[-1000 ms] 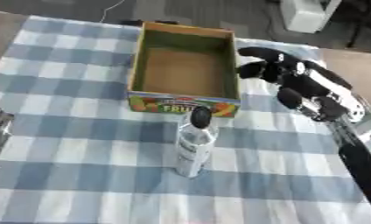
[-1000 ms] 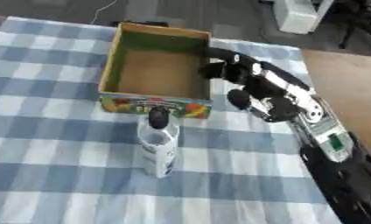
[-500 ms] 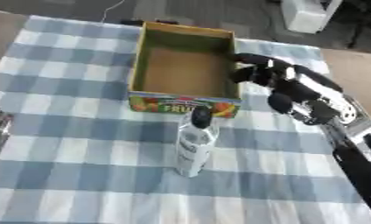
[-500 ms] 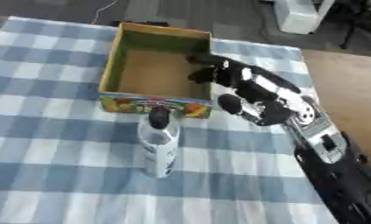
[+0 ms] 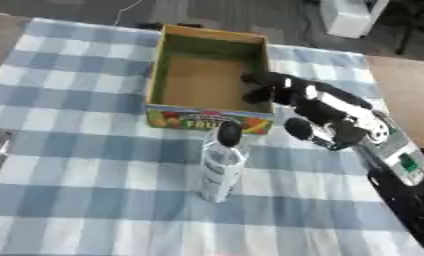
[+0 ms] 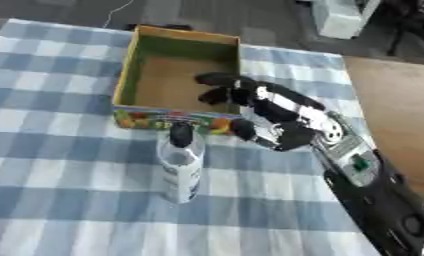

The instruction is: Pick up objects on the table and place them in the box.

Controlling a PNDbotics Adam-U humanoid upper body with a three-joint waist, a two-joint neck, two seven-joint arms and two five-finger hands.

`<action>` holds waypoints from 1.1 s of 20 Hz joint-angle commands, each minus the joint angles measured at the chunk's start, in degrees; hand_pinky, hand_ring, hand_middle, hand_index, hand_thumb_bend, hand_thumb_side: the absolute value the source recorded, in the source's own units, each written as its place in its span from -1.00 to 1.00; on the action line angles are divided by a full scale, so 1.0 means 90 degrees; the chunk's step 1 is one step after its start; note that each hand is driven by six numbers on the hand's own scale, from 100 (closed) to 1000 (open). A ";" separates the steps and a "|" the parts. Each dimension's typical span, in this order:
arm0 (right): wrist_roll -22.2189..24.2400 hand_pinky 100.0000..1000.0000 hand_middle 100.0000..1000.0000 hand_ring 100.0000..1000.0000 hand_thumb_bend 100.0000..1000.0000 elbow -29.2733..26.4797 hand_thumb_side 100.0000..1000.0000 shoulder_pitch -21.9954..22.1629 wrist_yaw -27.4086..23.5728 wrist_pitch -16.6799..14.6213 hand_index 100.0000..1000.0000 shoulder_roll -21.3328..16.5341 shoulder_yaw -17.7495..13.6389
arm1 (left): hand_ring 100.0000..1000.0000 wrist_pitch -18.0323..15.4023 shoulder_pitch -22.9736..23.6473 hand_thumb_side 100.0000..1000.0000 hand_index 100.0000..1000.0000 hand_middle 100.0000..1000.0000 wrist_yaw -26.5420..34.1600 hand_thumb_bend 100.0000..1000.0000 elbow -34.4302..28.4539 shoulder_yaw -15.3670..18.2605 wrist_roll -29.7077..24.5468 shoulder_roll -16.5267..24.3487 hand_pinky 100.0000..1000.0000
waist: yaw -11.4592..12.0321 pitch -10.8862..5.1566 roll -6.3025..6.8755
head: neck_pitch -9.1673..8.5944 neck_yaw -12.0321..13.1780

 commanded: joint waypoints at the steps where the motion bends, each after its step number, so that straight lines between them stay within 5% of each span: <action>1: 0.1128 0.82 1.00 0.78 -0.57 -0.0037 0.17 -0.0088 0.0070 -0.1179 1.00 -0.0017 0.0027 | 0.08 -0.0170 -0.0107 0.60 0.41 0.23 0.0031 -1.00 -0.0108 0.0004 0.0136 0.0155 -0.13 | 0.0000 -0.0100 0.0036 | -0.0005 -0.0052; 22: 0.1128 0.86 1.00 0.80 -0.61 0.0164 0.20 -0.0102 0.0324 -0.1232 1.00 0.0217 0.0303 | 0.09 -0.0170 -0.0136 0.60 0.41 0.23 0.0048 -1.00 -0.0108 -0.0004 0.0125 0.0158 -0.12 | 0.0027 -0.0100 0.0027 | -0.0005 -0.0077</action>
